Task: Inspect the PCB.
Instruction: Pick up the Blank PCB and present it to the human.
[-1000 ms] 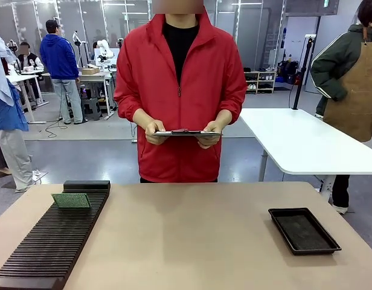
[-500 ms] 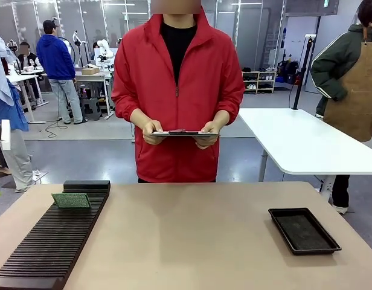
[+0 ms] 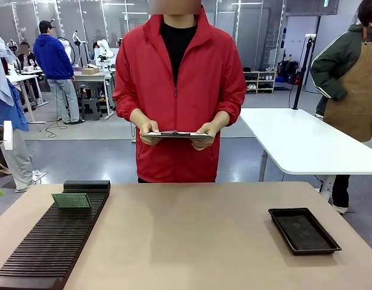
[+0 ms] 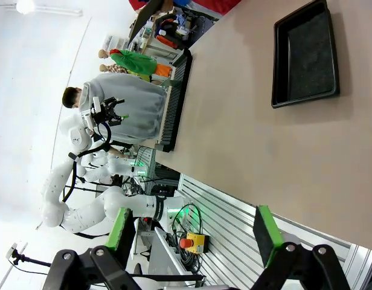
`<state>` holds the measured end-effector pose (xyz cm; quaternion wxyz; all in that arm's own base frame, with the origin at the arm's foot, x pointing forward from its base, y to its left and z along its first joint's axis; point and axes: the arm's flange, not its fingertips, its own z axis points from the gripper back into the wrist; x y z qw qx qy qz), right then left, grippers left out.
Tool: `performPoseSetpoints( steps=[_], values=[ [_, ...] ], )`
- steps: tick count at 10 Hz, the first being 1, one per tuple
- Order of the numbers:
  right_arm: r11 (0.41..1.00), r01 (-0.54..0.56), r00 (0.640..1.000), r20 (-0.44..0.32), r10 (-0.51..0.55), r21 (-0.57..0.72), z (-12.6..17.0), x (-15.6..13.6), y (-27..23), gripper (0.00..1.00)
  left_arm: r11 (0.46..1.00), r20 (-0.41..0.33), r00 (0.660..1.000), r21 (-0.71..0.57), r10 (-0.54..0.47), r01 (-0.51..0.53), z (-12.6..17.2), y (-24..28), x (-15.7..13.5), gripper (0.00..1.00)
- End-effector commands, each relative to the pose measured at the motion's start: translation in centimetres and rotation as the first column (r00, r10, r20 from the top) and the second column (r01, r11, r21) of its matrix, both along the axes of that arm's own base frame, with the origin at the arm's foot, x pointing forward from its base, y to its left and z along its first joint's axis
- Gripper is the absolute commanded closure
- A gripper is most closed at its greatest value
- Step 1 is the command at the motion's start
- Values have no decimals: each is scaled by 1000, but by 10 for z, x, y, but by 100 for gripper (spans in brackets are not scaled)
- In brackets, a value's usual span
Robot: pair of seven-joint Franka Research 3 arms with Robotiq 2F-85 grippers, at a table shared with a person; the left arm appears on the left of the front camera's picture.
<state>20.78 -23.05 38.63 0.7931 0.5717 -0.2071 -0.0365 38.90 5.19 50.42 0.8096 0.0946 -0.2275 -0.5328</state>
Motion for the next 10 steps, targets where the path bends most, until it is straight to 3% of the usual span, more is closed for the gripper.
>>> performPoseSetpoints(
  steps=[1, 2, 3, 4, 6, 7, 9, 10],
  values=[
    [1000, 1, 1000, 23, -1, 9, 1, 0, 0, 0, 1000, 0, 1000, 0, 2, -2, 0, 1, 0, 0],
    [1000, 1, 1000, 23, -1, 9, 1, 0, 0, 0, 990, 37, 990, 45, -136, 135, -9, -7, 1, 0],
    [1000, 1, 1000, 23, -1, 9, 1, 0, 0, 0, 964, 112, 958, 61, -263, 258, -15, -18, 7, 0],
    [1000, 1, 1000, 23, -1, 9, 1, 0, 0, 0, 947, 136, 938, 81, -318, 310, -21, -25, 17, 0],
    [1000, 1, 1000, 23, -1, 9, 1, 0, 0, 0, 914, 51, 922, 161, -385, 373, -35, -39, 52, 0],
    [1000, 1, 1000, 23, -1, 9, 1, 0, 0, 0, 912, 11, 929, 197, -369, 360, -42, -45, 68, 0],
    [1000, 1, 1000, 23, -1, 9, 1, 0, 0, 0, 887, -21, 909, 210, -416, 410, -59, -53, 87, 0],
    [1000, 1, 1000, 23, -1, 9, 1, 0, 0, 0, 883, -60, 920, 261, -388, 390, -69, -54, 99, 0]
  ],
)
